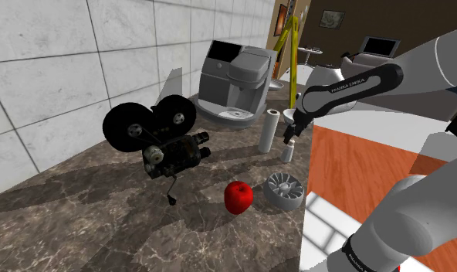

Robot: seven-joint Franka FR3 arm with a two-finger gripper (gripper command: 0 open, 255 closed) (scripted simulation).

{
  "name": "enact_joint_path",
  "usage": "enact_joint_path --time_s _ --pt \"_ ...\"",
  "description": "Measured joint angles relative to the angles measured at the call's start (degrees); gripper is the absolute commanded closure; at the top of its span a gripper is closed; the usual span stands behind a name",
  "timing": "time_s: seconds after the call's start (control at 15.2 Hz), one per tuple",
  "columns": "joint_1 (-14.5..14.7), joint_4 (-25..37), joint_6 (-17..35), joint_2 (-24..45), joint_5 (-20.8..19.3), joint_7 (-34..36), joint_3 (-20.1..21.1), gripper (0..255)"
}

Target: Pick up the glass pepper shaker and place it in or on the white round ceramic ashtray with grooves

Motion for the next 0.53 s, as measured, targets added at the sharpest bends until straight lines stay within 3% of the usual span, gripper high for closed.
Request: enact_joint_path --time_s 0.53 --pt "0.4 -0.9 4.5 3.6 0.6 -0.4 -0.6 0"
